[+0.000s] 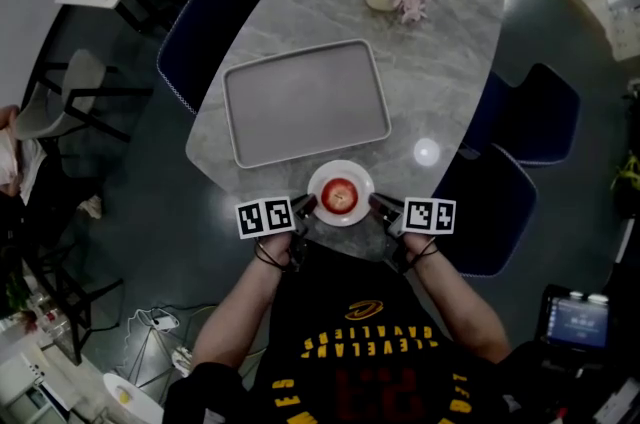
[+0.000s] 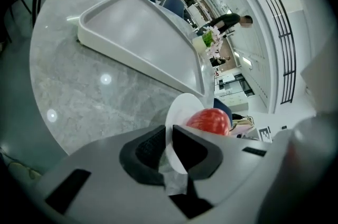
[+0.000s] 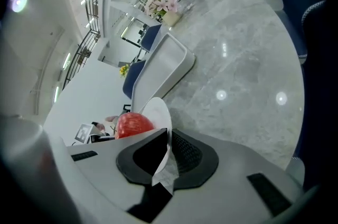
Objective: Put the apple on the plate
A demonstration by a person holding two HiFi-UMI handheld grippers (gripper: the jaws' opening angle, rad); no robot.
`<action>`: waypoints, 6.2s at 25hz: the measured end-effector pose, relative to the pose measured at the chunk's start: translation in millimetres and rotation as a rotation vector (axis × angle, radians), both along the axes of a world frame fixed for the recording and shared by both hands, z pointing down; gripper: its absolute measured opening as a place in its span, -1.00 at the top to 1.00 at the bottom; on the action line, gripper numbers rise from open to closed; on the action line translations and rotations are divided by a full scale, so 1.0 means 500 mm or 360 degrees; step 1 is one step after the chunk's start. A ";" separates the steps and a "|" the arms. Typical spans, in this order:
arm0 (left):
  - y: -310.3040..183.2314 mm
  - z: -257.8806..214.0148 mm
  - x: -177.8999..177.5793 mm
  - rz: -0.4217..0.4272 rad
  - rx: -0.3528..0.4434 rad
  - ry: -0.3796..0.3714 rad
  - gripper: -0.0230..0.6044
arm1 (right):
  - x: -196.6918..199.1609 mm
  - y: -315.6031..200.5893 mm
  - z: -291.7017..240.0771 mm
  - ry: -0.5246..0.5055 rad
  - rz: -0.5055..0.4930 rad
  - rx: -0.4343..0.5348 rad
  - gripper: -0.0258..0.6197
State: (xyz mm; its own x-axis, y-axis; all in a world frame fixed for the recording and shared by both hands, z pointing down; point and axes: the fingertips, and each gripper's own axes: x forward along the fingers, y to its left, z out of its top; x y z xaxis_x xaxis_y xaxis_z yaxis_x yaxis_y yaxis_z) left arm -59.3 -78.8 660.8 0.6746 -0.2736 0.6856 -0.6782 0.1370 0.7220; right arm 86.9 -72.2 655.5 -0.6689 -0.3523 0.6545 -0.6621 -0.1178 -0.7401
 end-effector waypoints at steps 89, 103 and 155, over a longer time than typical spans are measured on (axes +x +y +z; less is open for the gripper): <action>-0.319 -0.312 -0.059 0.0360 0.1151 -0.0321 0.93 | -0.054 -0.328 -0.303 0.0429 -0.0167 0.1130 0.90; -0.064 -0.527 0.176 0.0407 0.1553 -0.0233 0.93 | -0.002 -0.046 -0.489 0.0470 -0.0150 0.1507 0.90; 0.120 -0.609 0.260 0.0329 0.1962 -0.0538 0.92 | 0.039 0.124 -0.577 0.0475 -0.0300 0.1841 0.90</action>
State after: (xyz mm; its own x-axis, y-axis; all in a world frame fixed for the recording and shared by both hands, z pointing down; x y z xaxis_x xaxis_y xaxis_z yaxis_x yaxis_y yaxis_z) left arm 70.9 -19.0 356.1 0.6236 -0.7555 0.2011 -0.7795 -0.6205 0.0859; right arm 106.5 -10.3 367.3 -0.6492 -0.7449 0.1539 -0.7603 0.6298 -0.1589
